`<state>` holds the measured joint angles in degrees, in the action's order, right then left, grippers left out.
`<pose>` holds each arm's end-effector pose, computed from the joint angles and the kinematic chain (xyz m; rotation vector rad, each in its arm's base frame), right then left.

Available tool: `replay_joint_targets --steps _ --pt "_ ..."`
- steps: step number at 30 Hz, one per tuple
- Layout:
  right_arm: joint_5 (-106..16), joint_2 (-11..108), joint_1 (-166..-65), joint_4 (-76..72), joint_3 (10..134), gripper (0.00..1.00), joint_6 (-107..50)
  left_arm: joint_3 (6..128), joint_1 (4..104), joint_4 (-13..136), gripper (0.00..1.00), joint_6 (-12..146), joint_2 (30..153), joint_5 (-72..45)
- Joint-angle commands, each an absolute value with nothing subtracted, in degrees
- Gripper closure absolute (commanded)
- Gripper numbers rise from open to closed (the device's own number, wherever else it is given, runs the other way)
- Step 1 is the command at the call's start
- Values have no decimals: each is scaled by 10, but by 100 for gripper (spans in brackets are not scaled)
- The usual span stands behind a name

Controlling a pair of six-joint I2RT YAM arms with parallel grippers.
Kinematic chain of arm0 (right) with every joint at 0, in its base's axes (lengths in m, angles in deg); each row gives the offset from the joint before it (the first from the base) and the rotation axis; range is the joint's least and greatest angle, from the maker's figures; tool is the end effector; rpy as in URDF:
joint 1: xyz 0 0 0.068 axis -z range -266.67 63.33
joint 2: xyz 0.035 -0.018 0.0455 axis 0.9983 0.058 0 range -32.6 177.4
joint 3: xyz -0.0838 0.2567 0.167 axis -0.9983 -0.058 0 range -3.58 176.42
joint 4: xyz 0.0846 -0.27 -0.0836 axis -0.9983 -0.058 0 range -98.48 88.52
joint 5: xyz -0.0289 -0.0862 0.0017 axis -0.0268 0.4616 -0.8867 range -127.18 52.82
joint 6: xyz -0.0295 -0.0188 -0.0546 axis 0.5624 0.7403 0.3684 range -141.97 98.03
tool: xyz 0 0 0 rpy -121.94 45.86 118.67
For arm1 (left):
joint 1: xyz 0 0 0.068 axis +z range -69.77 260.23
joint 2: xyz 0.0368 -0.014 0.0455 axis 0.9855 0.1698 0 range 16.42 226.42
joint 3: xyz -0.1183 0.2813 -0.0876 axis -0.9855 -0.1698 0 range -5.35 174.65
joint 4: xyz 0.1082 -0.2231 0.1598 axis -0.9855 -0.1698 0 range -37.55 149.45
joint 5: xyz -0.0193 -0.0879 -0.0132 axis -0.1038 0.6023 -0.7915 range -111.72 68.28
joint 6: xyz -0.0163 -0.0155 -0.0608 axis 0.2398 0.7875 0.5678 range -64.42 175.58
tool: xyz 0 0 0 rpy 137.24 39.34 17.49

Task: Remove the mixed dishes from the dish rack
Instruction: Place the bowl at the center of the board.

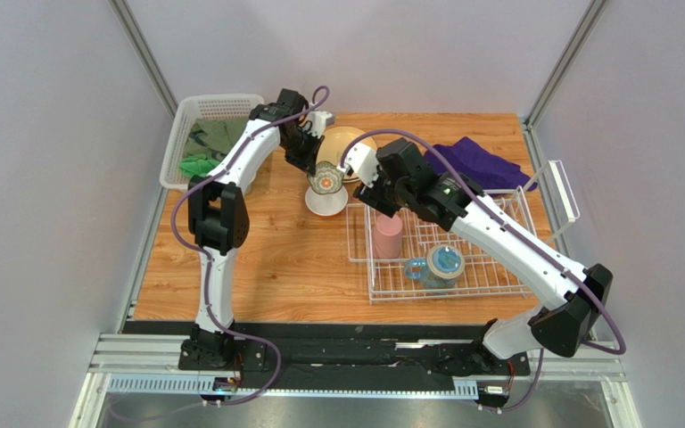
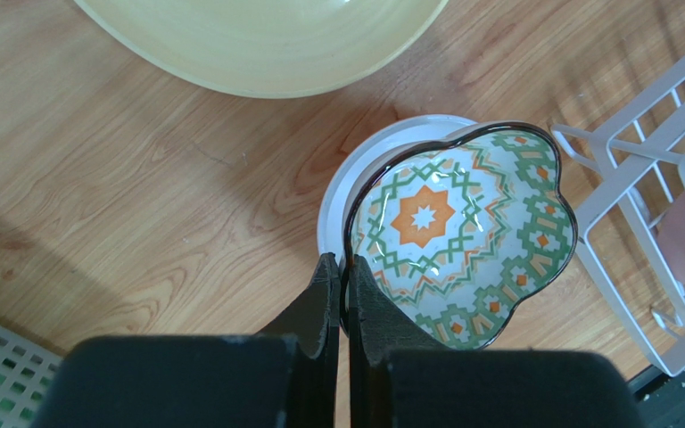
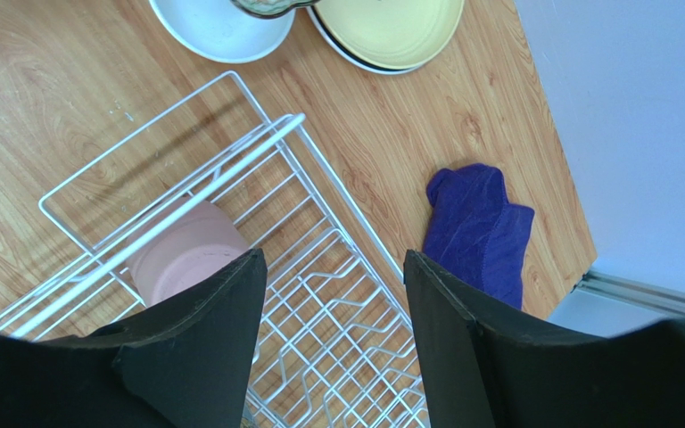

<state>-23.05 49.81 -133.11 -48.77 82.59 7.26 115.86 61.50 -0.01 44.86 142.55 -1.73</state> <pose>0.2462 0.2411 0.4142 -1.3157 1.8938 -0.1345 0.5059 -0.1898 0.2899 0.7838 2.5605 -0.5129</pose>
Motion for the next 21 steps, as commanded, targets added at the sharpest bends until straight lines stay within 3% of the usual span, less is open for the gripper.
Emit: replay_joint_targets --steps 1,21 --pt "-270 468 -1302 -488 818 36 49 1132 614 47 100 456 1422 8" --pt "-295 450 -1278 -475 764 36 50 1076 615 72 100 457 1438 11"
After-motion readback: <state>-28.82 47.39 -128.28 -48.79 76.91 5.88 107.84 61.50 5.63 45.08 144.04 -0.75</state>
